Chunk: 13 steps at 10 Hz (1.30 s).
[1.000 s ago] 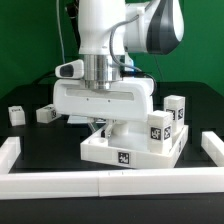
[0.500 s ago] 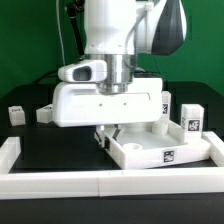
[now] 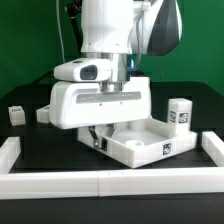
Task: Assemble square table
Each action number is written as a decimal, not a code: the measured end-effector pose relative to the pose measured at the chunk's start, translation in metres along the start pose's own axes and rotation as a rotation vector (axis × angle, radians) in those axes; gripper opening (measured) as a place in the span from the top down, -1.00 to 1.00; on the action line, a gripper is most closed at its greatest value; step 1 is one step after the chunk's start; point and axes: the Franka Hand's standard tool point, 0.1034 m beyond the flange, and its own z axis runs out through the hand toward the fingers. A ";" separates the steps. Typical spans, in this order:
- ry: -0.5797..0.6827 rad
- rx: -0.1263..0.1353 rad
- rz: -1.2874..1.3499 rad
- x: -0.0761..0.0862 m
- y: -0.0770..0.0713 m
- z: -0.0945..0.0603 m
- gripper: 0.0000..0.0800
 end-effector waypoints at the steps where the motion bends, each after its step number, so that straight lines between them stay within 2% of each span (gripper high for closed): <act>1: 0.005 -0.009 -0.153 0.004 0.012 -0.001 0.86; 2: -0.001 0.007 -0.307 0.013 0.016 0.002 0.86; 3: -0.002 0.008 -0.378 0.022 0.015 0.002 0.86; 5: -0.007 0.004 -0.485 0.020 0.018 0.002 0.86; 6: -0.005 0.000 -0.512 0.027 0.016 0.003 0.86; 7: 0.005 -0.008 -0.573 0.045 0.011 0.005 0.86; 8: 0.022 -0.028 -0.675 0.071 0.012 0.006 0.86; 9: 0.035 -0.044 -0.730 0.087 0.013 0.008 0.85; 10: 0.030 -0.040 -0.703 0.080 0.015 0.007 0.84; 13: 0.029 -0.039 -0.699 0.079 0.016 0.008 0.84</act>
Offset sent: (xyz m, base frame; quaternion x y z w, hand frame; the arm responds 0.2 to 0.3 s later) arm 0.0000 0.0000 0.0000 0.0000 0.0000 -0.1938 0.9810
